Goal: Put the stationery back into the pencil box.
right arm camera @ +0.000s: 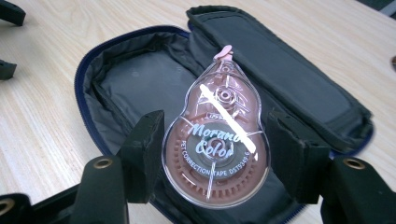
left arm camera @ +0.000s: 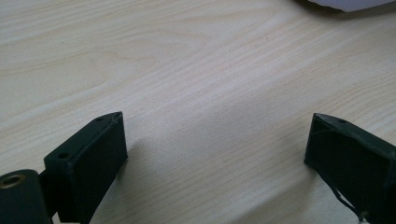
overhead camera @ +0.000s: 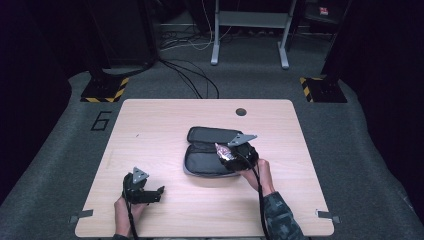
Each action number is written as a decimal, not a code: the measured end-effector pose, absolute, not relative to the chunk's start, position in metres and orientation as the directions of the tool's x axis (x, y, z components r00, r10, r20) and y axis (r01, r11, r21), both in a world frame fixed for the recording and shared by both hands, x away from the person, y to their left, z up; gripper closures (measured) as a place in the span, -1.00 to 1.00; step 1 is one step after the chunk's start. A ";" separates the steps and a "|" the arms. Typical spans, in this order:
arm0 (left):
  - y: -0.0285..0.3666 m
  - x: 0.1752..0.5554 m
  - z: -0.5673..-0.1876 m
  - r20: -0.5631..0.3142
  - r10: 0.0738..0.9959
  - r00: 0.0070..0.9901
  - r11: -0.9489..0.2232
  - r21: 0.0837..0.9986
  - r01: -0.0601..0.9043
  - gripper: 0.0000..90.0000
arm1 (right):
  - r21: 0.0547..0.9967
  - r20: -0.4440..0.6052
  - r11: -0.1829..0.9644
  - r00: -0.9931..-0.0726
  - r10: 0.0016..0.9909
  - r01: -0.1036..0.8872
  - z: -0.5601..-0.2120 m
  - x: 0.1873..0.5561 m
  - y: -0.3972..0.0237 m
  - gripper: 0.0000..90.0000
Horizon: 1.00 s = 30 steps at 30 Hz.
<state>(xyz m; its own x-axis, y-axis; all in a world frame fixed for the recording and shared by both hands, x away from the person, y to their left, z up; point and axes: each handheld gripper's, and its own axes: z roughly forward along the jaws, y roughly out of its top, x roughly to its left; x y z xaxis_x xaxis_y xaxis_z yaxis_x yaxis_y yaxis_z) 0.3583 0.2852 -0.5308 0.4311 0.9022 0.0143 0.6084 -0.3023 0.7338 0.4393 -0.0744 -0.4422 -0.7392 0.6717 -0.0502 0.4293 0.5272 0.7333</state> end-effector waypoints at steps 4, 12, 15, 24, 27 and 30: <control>0.285 0.358 -0.531 0.014 0.902 0.431 -0.302 0.734 0.609 -0.88 | 0.730 -0.037 0.524 -0.740 0.672 0.440 -0.448 0.443 -0.065 -0.13; 0.285 0.358 -0.531 0.014 0.902 0.431 -0.302 0.734 0.608 -0.88 | 0.704 -0.007 0.531 -0.743 0.669 0.472 -0.463 0.451 -0.053 -0.13; 0.285 0.358 -0.531 0.014 0.902 0.431 -0.302 0.734 0.608 -0.88 | 0.702 -0.011 0.538 -0.748 0.664 0.467 -0.467 0.454 -0.051 -0.13; 0.285 0.358 -0.531 0.014 0.902 0.432 -0.302 0.734 0.608 -0.87 | 0.668 0.015 0.546 -0.742 0.670 0.506 -0.480 0.461 -0.042 -0.13; 0.285 0.358 -0.531 0.008 0.904 0.428 -0.296 0.735 0.610 -0.87 | 0.659 0.023 0.549 -0.743 0.669 0.515 -0.484 0.463 -0.039 -0.13; 0.285 0.358 -0.531 0.008 0.904 0.428 -0.295 0.735 0.610 -0.87 | 0.651 0.031 0.549 -0.741 0.671 0.524 -0.488 0.463 -0.038 -0.13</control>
